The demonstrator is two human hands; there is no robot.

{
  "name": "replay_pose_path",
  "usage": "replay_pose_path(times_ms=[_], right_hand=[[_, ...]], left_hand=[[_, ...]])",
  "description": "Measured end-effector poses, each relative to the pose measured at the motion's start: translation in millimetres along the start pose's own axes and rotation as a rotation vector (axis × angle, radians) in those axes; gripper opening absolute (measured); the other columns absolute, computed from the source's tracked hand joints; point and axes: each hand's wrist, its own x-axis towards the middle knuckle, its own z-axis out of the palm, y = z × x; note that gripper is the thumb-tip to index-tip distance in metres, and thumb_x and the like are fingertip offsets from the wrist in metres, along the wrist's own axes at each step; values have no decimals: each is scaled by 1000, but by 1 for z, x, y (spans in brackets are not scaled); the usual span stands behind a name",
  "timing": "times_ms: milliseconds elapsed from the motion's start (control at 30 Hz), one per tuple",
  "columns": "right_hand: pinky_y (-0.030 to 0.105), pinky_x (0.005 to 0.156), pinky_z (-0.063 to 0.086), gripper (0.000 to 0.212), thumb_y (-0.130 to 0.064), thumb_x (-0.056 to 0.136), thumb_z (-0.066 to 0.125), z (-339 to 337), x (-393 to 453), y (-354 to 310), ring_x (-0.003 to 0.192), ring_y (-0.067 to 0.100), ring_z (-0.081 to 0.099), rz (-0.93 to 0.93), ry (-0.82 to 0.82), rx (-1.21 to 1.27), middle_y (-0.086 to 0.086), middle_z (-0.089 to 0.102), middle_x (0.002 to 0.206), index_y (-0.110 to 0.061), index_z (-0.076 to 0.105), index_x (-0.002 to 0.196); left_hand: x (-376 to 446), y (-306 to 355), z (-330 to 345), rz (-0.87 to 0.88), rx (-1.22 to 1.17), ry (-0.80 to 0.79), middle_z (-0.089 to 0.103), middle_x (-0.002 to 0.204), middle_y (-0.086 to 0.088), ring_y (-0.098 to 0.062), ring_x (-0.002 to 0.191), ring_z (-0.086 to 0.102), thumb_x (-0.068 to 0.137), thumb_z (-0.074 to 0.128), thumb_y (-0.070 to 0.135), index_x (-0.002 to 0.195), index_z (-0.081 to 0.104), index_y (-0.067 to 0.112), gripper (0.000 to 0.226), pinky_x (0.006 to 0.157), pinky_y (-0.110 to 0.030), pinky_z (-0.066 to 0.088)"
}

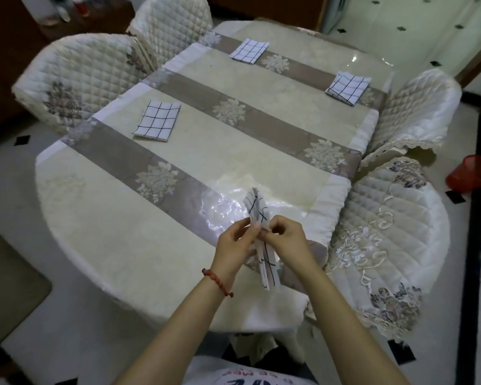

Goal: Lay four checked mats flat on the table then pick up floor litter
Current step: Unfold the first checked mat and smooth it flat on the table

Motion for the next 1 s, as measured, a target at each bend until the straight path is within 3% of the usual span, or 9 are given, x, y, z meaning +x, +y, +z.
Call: replay_pose_path(times_ms=[67, 200, 300, 367, 533, 667, 800, 867, 1000], right_hand=[[10, 57, 45, 28, -20, 72, 75, 1, -7, -2, 58, -4, 59, 21, -95, 16, -17, 59, 55, -30, 57, 54], [26, 71, 53, 21, -27, 63, 79, -4, -15, -10, 74, 10, 64, 6, -183, -2, -6, 65, 69, -23, 59, 61], [43, 75, 52, 31, -19, 71, 77, -14, -15, -21, 74, 24, 60, -33, -38, -5, 25, 62, 83, 5, 59, 81], [47, 72, 49, 33, -15, 76, 74, -27, -14, -25, 69, 31, 54, -60, 119, -20, 34, 57, 83, 11, 55, 82], [32, 65, 34, 30, -15, 77, 72, -63, -8, -26, 66, 19, 41, -72, 330, -63, 11, 46, 68, 7, 52, 72], [27, 58, 36, 27, -17, 78, 70, -70, -4, -26, 54, 3, 44, -55, 363, -140, -13, 51, 53, -19, 55, 55], [32, 71, 43, 13, -20, 80, 68, -68, 2, -21, 74, 16, 55, -5, 422, -201, 6, 63, 79, -8, 63, 78], [30, 78, 45, 17, -20, 82, 66, -65, 0, -19, 89, 15, 56, -2, 489, -289, 2, 63, 97, -15, 65, 99], [8, 66, 43, 20, -18, 84, 66, -47, -15, -36, 91, 9, 55, -138, 424, -256, -5, 58, 101, -22, 63, 103]], left_hand=[[-4, 2, -1, -13, -48, -16, 67, 99, -17, -25, 88, 66, 87, 59, 29, 89, 63, 11, 19, 76, -38, 54], [-8, 3, -10, 17, -106, 48, 67, 86, -12, -25, 77, 66, 87, 60, 24, 90, 63, 6, 19, 60, -30, 54], [-8, 5, -21, 44, -153, 166, 69, 80, -5, -19, 73, 66, 86, 60, 12, 79, 65, 13, 9, 53, -24, 57], [-7, 7, -34, 56, -125, 243, 68, 80, -1, -17, 74, 66, 85, 62, 9, 76, 65, 15, 11, 53, -22, 57], [-8, 16, -66, 130, 47, 312, 69, 54, 8, -15, 61, 64, 77, 71, 11, 62, 66, 13, 16, 51, -22, 52], [-13, 23, -74, 106, 70, 204, 72, 65, 1, -18, 65, 68, 79, 69, 12, 67, 69, 11, 12, 58, -30, 57], [-19, 29, -76, 49, 74, 77, 74, 69, -2, -17, 62, 71, 84, 63, 8, 75, 70, 8, 11, 51, -23, 55], [-22, 31, -75, 50, 77, 39, 75, 67, -2, -17, 62, 72, 83, 63, 6, 74, 70, 7, 12, 50, -22, 55], [-27, 33, -62, 125, 79, 48, 74, 63, 3, -11, 60, 71, 78, 69, 5, 66, 72, 12, 13, 50, -20, 54]])
